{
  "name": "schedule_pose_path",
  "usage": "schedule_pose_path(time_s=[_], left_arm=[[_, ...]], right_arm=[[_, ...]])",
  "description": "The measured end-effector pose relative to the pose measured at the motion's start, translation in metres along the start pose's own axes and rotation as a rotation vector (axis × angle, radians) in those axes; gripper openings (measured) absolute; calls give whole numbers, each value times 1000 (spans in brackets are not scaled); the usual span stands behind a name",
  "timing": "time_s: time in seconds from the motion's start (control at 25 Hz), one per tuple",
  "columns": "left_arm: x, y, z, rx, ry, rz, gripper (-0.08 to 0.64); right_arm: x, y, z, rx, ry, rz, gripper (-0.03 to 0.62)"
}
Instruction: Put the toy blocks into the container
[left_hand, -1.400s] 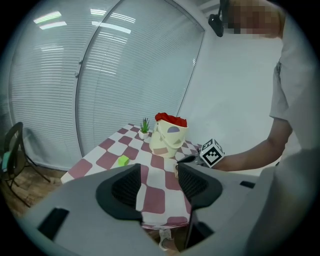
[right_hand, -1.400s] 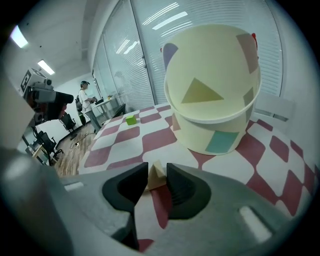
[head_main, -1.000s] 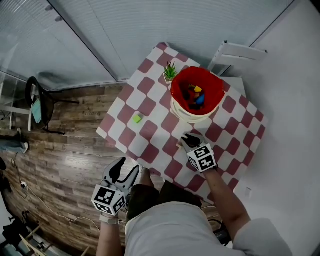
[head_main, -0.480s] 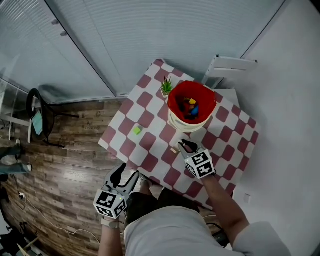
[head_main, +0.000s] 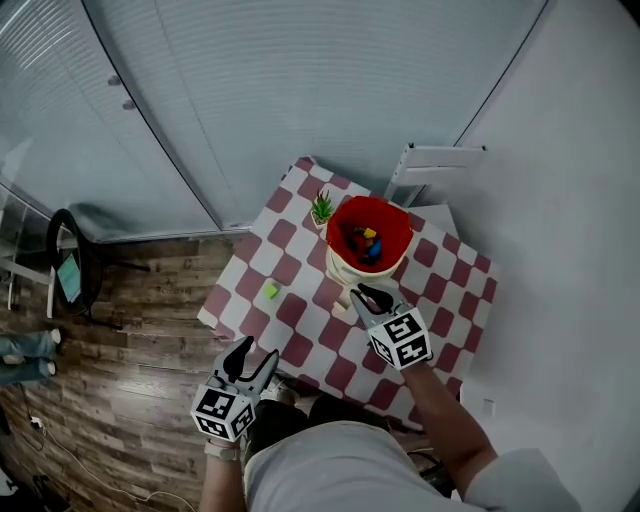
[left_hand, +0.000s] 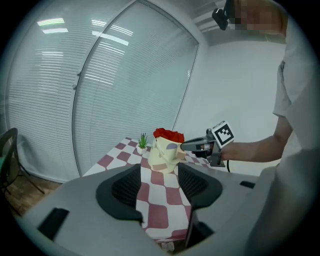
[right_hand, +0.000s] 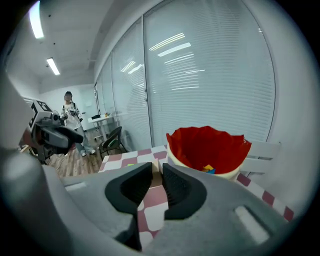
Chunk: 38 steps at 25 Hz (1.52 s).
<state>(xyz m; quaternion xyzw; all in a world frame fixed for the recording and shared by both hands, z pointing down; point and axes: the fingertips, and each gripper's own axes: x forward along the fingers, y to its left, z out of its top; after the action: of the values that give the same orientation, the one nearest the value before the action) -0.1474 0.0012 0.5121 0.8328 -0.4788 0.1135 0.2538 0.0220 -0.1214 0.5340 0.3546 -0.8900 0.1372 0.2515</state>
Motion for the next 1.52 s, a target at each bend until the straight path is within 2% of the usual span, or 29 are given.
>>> schedule_pose_path(time_s=[0.32, 0.6, 1.12, 1.52], left_arm=[[6, 5, 11, -15, -17, -34, 218], [10, 14, 22, -21, -30, -27, 218], [2, 19, 17, -44, -29, 22, 218], [-8, 21, 17, -19, -19, 51, 218]], right_arm=[[3, -32, 53, -4, -50, -99, 73], [26, -70, 72, 6, -21, -168, 72], [60, -107, 67, 12, 48, -248, 75], [41, -88, 74, 50, -23, -224, 94]])
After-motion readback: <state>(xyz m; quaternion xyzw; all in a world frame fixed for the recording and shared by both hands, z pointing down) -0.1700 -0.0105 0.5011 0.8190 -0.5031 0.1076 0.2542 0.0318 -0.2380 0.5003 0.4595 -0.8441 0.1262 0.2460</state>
